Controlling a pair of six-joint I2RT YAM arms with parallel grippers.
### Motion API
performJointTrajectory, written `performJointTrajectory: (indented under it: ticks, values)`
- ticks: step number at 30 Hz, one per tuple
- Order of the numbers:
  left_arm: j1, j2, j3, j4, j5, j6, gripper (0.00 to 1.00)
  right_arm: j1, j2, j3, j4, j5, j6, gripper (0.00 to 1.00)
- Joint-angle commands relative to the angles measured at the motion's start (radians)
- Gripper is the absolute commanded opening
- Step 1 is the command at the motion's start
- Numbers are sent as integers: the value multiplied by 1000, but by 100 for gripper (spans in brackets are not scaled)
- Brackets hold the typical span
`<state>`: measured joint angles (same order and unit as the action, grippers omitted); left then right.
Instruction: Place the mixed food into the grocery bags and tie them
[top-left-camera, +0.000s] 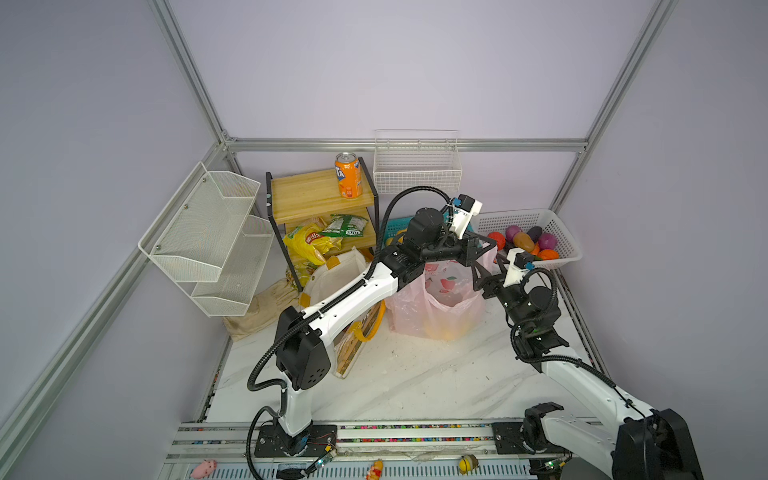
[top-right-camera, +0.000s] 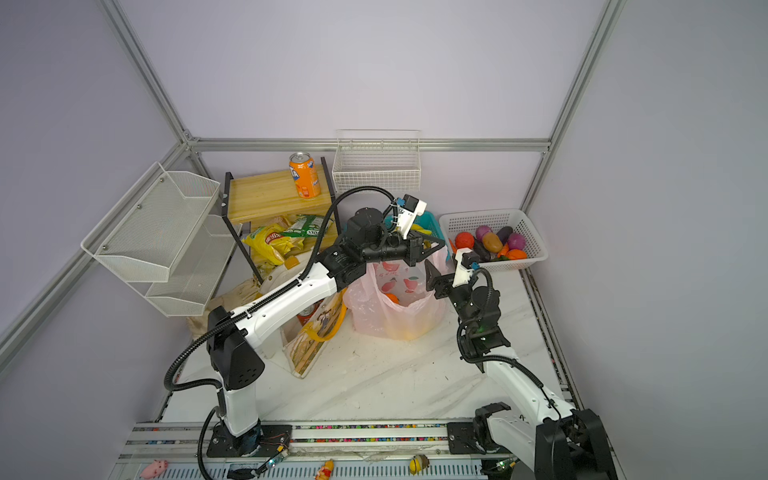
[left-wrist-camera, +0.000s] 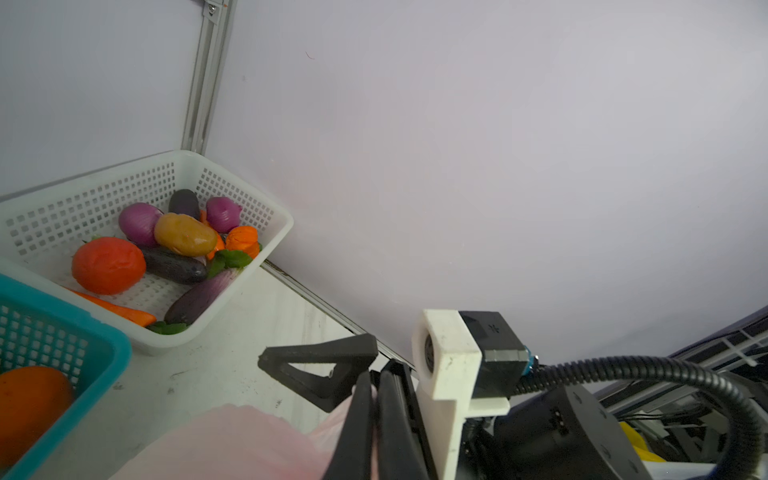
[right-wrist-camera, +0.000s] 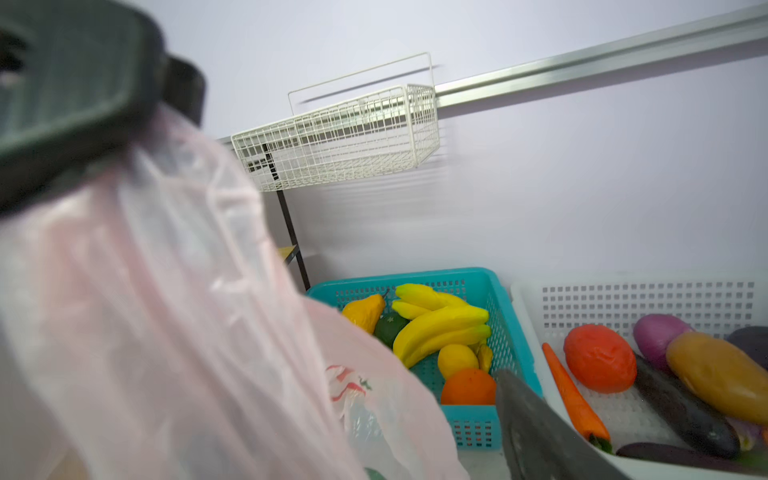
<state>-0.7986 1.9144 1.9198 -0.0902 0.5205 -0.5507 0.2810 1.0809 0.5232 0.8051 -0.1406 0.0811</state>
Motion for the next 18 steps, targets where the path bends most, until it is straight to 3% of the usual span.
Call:
performJointTrajectory:
  ticks: [1, 10, 18]
  values:
    - [2, -75, -37, 68, 44, -110, 0, 6, 27, -8, 284, 26, -25, 85]
    - [1, -75, -71, 209, 97, -275, 0, 30, 147, 12, 489, 70, 8, 81]
    - [-1, -79, -89, 231, 95, -314, 0, 57, 212, 8, 600, 74, 10, 80]
